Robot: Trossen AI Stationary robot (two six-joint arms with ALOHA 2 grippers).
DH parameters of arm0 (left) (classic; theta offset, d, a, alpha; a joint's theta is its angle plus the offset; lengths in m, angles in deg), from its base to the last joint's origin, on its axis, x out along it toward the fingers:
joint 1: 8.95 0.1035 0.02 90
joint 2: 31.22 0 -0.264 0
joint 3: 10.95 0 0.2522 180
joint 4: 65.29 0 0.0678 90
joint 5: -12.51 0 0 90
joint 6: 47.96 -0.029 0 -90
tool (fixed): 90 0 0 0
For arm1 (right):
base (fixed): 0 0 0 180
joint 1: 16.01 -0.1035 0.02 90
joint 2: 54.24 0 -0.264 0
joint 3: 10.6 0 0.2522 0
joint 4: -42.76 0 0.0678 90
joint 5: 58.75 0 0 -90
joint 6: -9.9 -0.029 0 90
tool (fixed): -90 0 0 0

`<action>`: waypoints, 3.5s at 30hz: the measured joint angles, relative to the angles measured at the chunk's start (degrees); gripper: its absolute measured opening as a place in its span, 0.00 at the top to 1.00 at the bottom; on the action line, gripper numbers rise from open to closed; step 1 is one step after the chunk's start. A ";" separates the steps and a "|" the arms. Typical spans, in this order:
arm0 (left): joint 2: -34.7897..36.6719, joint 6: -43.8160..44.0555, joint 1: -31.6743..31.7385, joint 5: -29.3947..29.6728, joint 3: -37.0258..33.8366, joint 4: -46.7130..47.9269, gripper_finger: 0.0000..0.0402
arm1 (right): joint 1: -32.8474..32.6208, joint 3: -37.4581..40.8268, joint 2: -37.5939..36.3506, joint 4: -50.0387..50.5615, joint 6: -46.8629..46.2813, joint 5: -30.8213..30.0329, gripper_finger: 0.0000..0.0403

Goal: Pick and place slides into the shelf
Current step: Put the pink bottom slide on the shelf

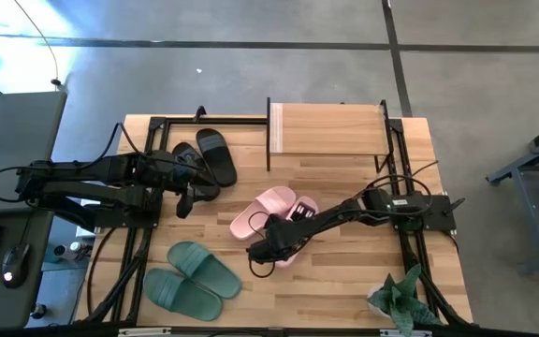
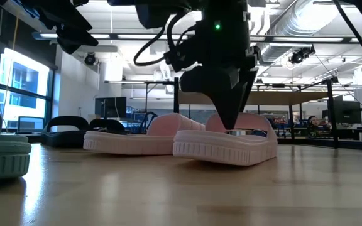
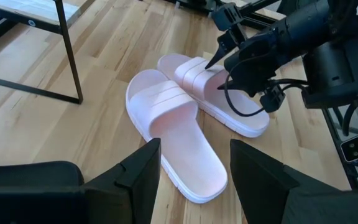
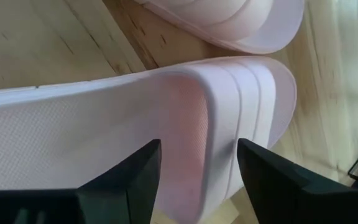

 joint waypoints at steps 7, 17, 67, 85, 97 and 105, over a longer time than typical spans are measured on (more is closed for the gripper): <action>0.00 0.00 -0.02 0.00 0.00 0.01 0.56 | 0.33 0.00 -0.02 0.02 0.12 -0.22 0.53; 0.00 0.00 -0.01 0.00 0.00 0.00 0.56 | 0.20 5.01 -0.54 0.04 -1.04 1.39 0.65; -0.02 0.00 -0.02 0.00 0.00 0.00 0.56 | -5.93 9.38 -32.68 0.04 -8.15 -11.38 1.00; -0.02 0.00 0.00 0.00 0.00 0.00 0.56 | 2.31 9.35 -59.80 -8.07 28.80 -33.49 1.00; -0.02 0.00 -0.01 0.00 0.00 0.00 0.56 | 27.28 9.31 -67.30 -11.52 57.55 -17.19 1.00; -0.02 0.00 -0.02 0.00 0.00 0.00 0.56 | 39.62 13.53 -68.04 -19.85 68.40 -5.60 1.00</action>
